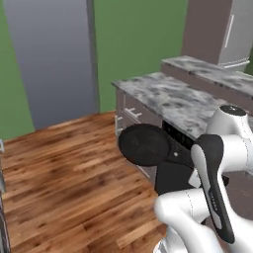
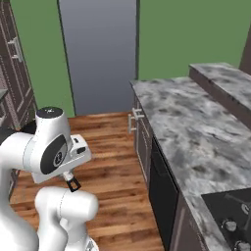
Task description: Move the pot and pan from the stove into the sink.
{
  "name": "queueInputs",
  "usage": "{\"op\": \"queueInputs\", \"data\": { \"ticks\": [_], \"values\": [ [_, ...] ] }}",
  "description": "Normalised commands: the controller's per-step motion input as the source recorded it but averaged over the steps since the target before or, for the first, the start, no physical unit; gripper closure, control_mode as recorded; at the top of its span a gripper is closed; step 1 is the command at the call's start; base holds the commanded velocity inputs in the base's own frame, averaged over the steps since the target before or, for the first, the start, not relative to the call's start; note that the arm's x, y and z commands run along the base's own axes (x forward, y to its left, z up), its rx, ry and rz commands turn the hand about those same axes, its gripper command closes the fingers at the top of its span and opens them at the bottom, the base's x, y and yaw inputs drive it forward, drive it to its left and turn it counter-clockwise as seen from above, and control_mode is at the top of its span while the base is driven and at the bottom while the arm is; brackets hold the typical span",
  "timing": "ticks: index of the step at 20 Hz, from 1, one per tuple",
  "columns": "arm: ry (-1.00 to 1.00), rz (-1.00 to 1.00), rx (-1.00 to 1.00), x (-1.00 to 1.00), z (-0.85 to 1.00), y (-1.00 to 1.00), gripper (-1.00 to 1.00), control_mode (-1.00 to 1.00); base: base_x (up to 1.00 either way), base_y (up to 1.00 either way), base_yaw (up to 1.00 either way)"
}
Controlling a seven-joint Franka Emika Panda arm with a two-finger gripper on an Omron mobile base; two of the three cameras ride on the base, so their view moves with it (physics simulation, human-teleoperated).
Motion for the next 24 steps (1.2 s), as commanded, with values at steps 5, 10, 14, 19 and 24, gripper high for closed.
{"op": "queueInputs", "data": {
  "ticks": [5,10,14,19,24],
  "values": [
    [0.0,0.0,0.0,0.0,0.0,0.0,1.0,1.0,-0.06,0.0,0.48],
    [0.0,0.0,0.0,0.0,0.0,0.0,1.0,1.0,-0.07,0.0,0.48],
    [0.0,0.0,0.0,0.0,0.0,0.0,1.0,1.0,-0.07,0.0,0.48],
    [0.0,0.0,0.0,0.0,0.0,0.0,1.0,1.0,-0.07,0.0,0.48],
    [0.0,0.0,0.0,0.0,0.0,0.0,1.0,1.0,-0.04,0.0,0.48]
  ]
}}
